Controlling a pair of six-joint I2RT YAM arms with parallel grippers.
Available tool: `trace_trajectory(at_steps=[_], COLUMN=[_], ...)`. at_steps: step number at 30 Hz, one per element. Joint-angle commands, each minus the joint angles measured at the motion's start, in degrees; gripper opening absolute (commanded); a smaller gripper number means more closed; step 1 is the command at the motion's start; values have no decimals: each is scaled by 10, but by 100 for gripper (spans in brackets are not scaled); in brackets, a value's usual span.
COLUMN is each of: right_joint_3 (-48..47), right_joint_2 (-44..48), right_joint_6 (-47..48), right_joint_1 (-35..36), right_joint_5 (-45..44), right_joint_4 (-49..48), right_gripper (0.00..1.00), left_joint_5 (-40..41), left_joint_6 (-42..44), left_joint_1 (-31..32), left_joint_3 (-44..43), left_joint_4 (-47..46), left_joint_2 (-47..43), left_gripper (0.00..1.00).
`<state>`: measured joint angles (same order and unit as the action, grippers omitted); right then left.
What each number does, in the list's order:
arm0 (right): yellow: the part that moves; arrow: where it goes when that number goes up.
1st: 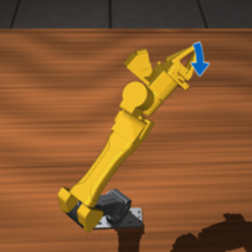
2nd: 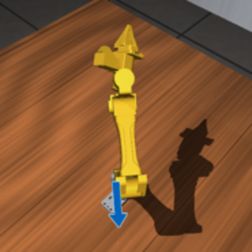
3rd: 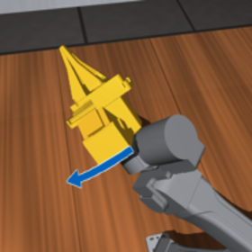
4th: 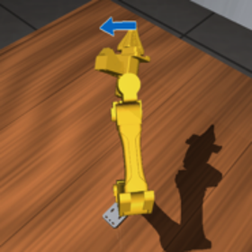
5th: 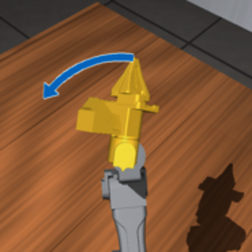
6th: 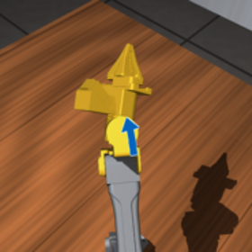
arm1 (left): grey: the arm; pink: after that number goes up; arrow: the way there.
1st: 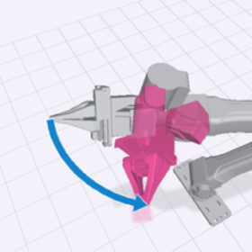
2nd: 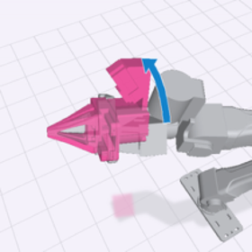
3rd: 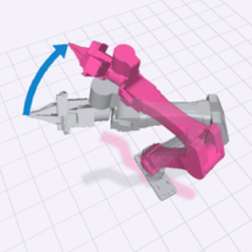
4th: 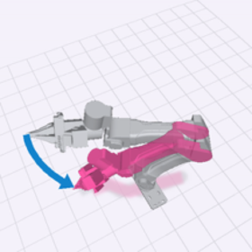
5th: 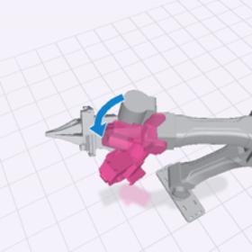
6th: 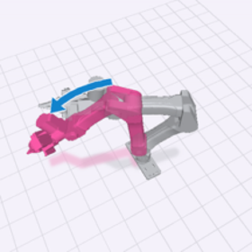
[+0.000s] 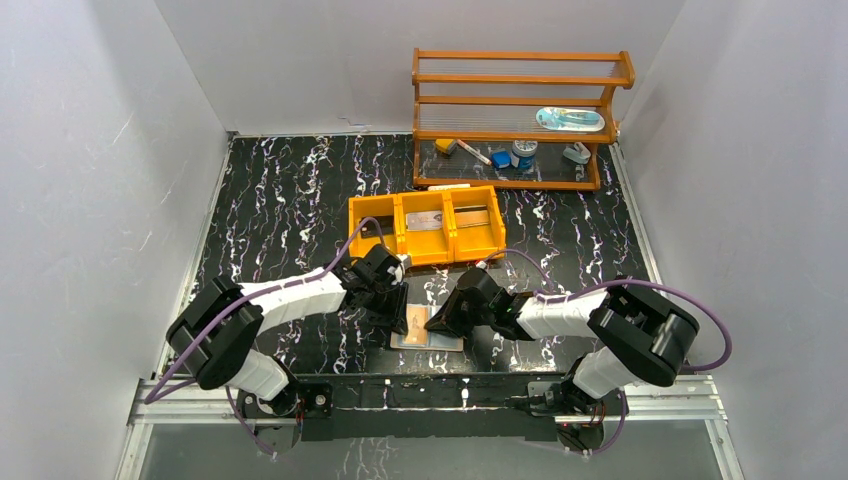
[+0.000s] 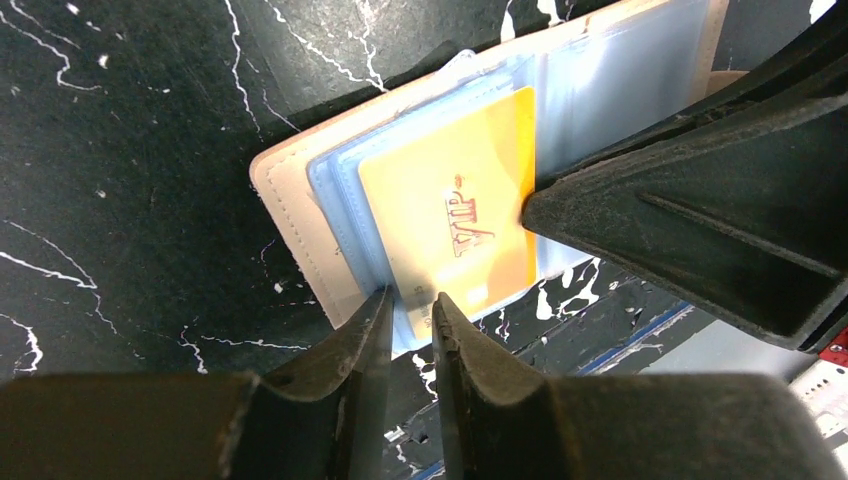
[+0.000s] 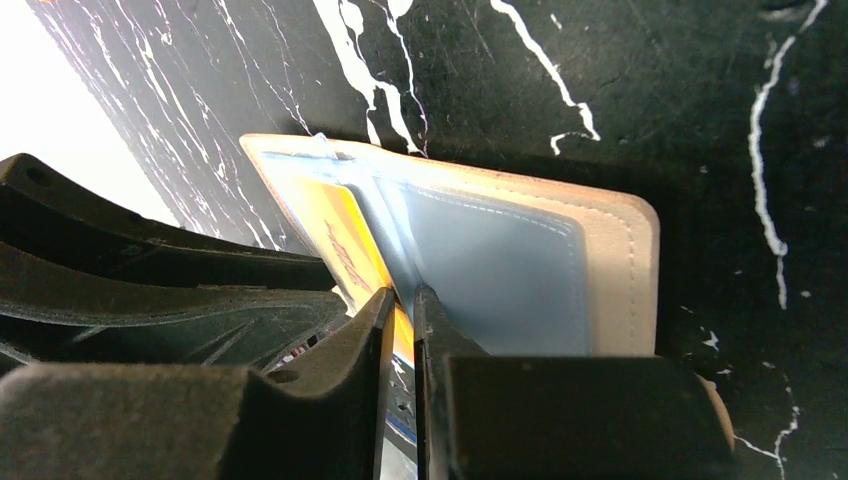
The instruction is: Take the credit cards out of the card holder
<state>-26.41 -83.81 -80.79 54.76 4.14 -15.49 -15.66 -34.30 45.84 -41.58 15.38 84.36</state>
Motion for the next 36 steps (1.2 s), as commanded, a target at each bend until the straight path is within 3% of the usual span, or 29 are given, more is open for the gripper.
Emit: trace_trajectory(at_steps=[1, 12, 17, 26, 30, 36], right_joint_3=[2, -16, -16, -15, -2, -16], right_joint_2=[-10, -6, -11, 53, 60, 35], right_joint_6=[18, 59, 58, 53, 43, 47], right_joint_1=[0, 1, 1, 0, 0, -1], right_joint_5=[14, 36, 31, -48, -50, -28], right_joint_4=[-20, -59, -37, 73, 76, 72], right_gripper=[20, 20, 9, 6, 8, 23], left_joint_5=[17, 16, 16, 29, 28, 25], left_joint_6=[-13, -12, -9, -7, -5, 0], left_joint_1=[4, 4, 4, 4, 4, 4], left_joint_3=[25, 27, 24, 27, 29, 25], left_joint_4=[2, 3, 8, 17, 17, 16], left_joint_2=[5, -1, -2, -16, -16, -32], left_gripper=[20, 17, 16, 16, 16, 17])
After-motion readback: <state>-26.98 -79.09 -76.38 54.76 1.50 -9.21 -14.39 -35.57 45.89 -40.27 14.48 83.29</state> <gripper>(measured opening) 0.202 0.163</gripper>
